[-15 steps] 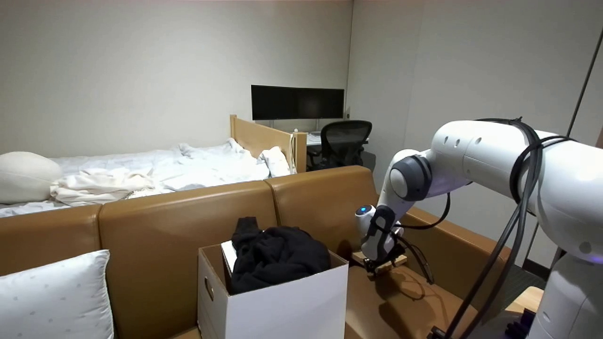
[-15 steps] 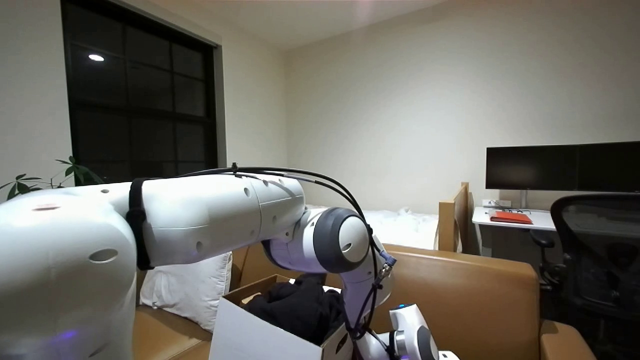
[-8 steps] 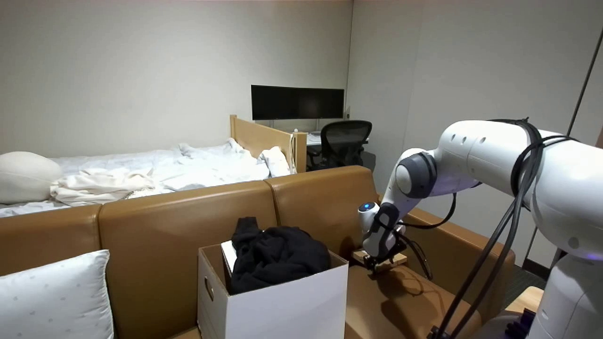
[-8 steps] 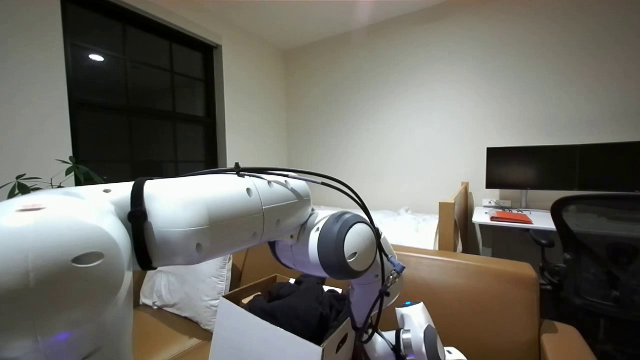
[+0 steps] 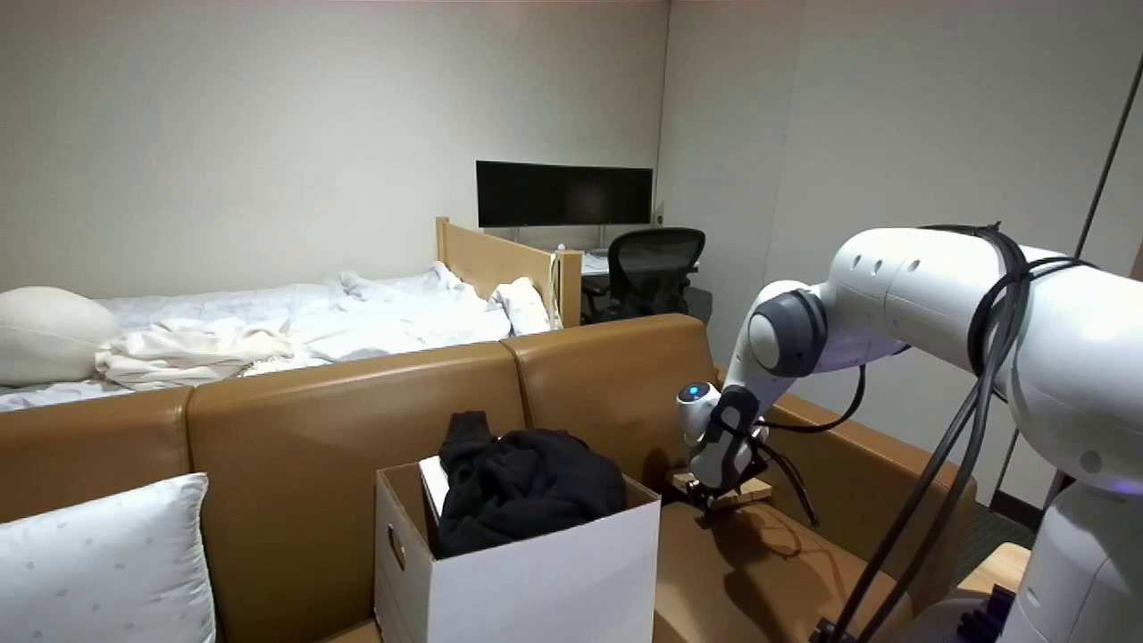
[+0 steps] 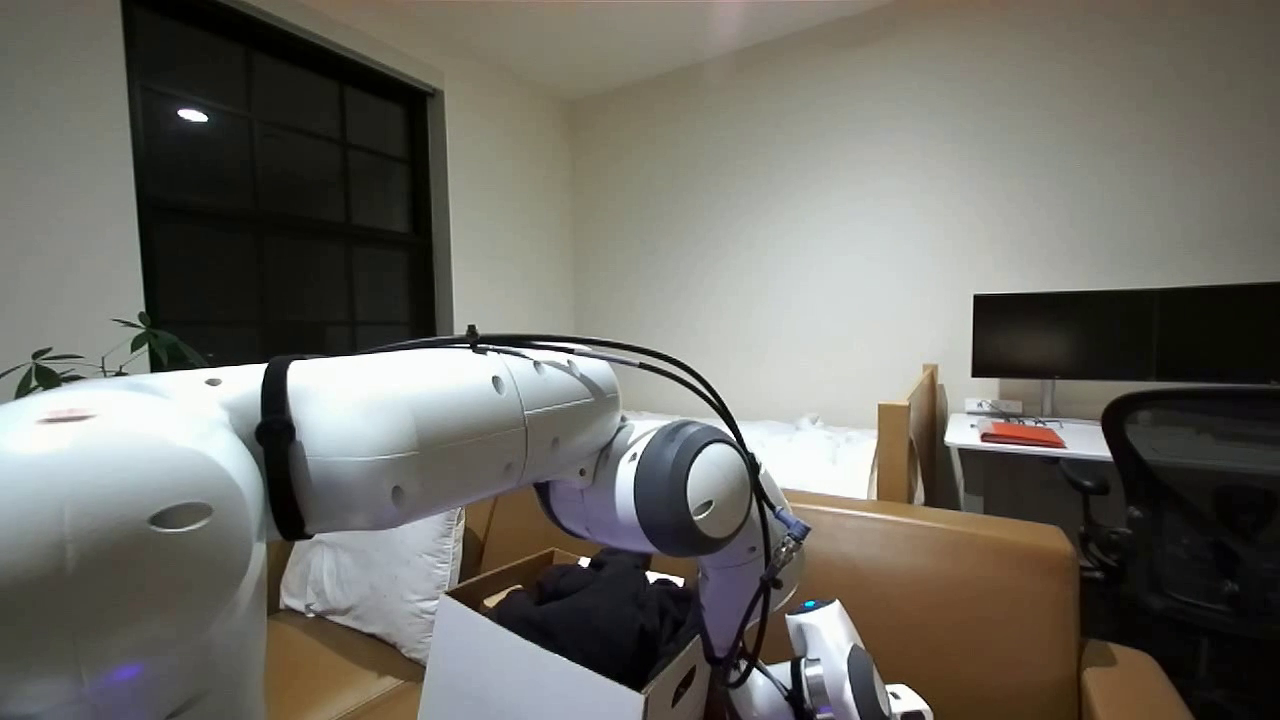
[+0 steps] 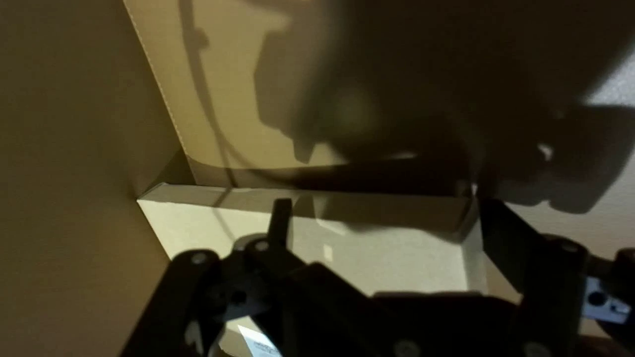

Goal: Put the brown object into the box

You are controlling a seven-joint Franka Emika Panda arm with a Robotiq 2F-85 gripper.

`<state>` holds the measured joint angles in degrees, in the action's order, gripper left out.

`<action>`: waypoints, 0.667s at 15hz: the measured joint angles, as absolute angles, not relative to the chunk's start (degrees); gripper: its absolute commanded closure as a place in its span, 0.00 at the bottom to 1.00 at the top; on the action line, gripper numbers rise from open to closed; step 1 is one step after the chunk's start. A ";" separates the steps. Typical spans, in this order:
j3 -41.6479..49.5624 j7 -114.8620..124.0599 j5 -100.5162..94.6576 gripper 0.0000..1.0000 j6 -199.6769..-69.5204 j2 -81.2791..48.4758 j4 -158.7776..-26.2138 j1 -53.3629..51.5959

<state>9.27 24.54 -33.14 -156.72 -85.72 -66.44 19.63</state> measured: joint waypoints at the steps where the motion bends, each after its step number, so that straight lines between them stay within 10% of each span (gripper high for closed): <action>1: 9.39 25.49 -33.64 0.42 -157.06 -85.73 -66.49 19.35; 10: 11.43 35.58 -39.12 0.61 -158.96 -85.73 -67.29 16.94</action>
<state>11.43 35.58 -39.12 -158.96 -85.73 -67.29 16.94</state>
